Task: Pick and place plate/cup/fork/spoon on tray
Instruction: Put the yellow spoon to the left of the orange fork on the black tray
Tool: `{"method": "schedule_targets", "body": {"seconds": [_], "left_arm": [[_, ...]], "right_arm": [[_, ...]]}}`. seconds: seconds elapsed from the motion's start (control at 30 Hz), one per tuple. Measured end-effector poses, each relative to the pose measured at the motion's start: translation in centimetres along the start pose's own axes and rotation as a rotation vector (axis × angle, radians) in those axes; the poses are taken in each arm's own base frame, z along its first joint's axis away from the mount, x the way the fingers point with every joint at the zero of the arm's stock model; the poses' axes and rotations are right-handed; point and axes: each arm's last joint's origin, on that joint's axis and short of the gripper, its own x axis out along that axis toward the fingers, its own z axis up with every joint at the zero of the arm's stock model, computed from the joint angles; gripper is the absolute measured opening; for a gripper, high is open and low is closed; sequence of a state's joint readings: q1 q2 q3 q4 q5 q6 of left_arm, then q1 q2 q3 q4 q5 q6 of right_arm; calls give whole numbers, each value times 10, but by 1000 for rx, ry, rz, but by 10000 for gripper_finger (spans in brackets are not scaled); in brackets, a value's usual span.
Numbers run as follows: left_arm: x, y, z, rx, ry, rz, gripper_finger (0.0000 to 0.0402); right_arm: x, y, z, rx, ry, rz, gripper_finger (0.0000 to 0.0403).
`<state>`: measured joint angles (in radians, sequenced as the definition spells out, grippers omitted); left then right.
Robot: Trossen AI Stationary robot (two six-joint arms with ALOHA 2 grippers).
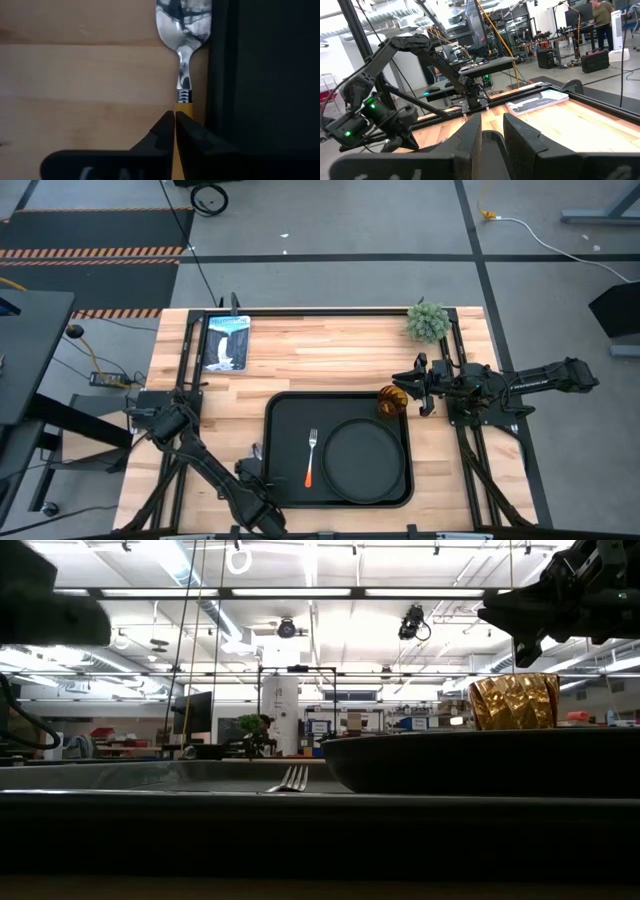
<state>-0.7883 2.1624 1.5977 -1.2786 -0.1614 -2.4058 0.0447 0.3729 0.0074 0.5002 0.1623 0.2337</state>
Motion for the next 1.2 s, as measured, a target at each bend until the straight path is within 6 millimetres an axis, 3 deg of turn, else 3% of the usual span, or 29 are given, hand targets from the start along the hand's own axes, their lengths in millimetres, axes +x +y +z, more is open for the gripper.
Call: {"method": "schedule_targets", "body": {"seconds": [0.5, 0.73, 0.93, 1.2], "left_arm": [[2, -1, 2, 0, -3, -5, 142], [-1, -1, 4, -4, 3, -8, 143], [-18, -2, 9, 8, -45, -38, 142], [-18, -3, 11, 21, -52, -34, 142]], "right_arm": [[0, 0, 0, 0, 0, 0, 88], [0, 0, 0, 0, 0, 0, 88], [0, 0, 0, 0, 0, 0, 88], [0, 0, 0, 0, 0, 0, 88]]}}
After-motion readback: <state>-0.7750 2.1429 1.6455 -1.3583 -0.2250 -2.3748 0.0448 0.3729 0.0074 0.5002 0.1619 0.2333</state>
